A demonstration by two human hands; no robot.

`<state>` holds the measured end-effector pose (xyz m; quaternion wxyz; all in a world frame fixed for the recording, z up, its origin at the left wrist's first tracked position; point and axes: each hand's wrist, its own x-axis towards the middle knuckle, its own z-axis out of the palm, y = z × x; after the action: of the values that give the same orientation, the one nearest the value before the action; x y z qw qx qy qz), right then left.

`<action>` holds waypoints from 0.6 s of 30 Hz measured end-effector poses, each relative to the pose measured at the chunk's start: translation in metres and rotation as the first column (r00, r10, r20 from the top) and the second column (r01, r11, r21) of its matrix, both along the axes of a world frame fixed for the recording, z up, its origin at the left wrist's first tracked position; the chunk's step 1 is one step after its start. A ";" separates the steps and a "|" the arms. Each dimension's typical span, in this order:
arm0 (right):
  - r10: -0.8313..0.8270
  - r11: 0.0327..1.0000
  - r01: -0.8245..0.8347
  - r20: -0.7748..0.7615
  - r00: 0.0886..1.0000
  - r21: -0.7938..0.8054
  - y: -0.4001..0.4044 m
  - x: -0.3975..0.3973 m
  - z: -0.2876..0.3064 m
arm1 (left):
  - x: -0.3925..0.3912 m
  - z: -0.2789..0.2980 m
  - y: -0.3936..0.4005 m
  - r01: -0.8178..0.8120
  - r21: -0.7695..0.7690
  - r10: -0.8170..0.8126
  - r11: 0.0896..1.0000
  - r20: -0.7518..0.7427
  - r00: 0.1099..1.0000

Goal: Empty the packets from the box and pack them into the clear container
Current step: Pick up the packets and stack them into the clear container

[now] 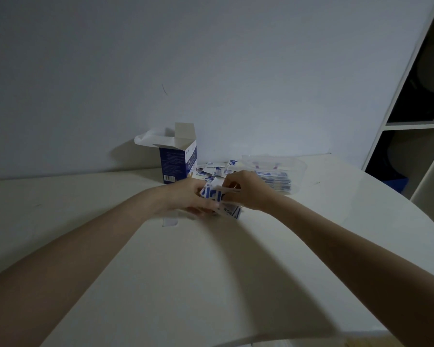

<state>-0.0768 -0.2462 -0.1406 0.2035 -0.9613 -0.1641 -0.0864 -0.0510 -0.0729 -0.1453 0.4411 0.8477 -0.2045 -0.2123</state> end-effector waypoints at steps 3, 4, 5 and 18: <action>-0.055 0.977 0.070 -0.079 0.995 0.203 -0.003 0.002 0.002 | 0.001 0.001 -0.003 -0.047 0.023 0.043 0.999 0.145 0.988; -0.068 0.957 0.098 -0.119 0.991 0.272 -0.005 0.002 0.004 | 0.002 0.002 -0.004 -0.074 0.012 0.070 0.997 0.172 0.982; -0.085 0.941 0.128 -0.146 0.986 0.314 -0.007 0.002 0.006 | 0.003 0.002 -0.003 -0.097 0.002 0.094 0.995 0.191 0.977; -0.028 0.978 0.097 -0.346 0.938 0.183 0.004 -0.004 0.014 | 0.008 0.005 -0.004 -0.212 0.052 0.194 0.976 0.238 0.952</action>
<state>-0.0808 -0.2426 -0.1266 0.3204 -0.9415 -0.0860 0.0594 -0.0428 -0.0769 -0.1403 0.4009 0.8994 -0.1581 -0.0733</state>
